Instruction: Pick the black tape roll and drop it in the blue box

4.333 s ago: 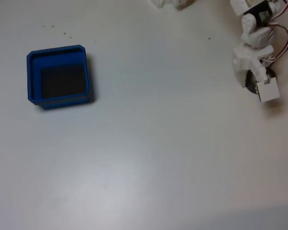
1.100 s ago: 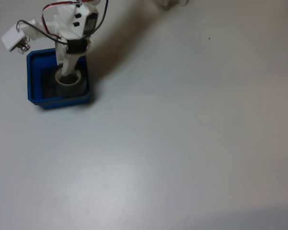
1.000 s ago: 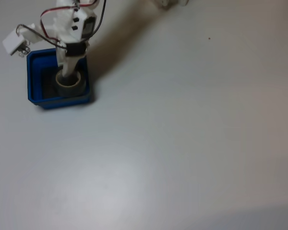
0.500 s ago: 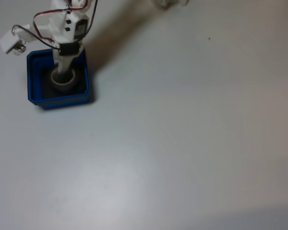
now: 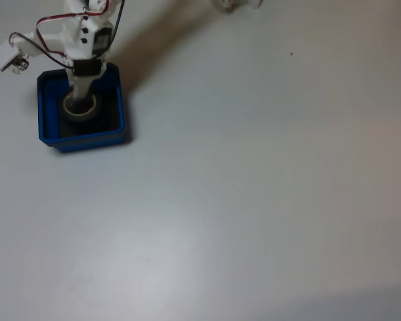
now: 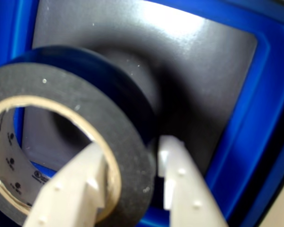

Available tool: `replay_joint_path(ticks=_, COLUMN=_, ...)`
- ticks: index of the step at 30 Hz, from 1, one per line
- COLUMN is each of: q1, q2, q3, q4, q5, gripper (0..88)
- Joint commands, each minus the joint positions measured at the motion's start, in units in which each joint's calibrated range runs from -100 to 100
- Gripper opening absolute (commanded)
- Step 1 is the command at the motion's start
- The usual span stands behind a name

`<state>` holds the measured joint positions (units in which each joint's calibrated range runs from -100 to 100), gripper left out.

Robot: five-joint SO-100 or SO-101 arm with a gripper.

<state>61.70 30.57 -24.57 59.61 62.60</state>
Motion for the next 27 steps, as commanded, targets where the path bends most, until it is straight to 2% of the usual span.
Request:
replay_joint_path(ticks=1, q1=0.0, q2=-1.0, q3=-4.1, q4=-1.2, q5=0.2, gripper=1.4)
replay_joint_path(ticks=27, q1=-1.1, q2=4.0, q3=-4.1, q4=-3.8, q5=0.4, gripper=2.2)
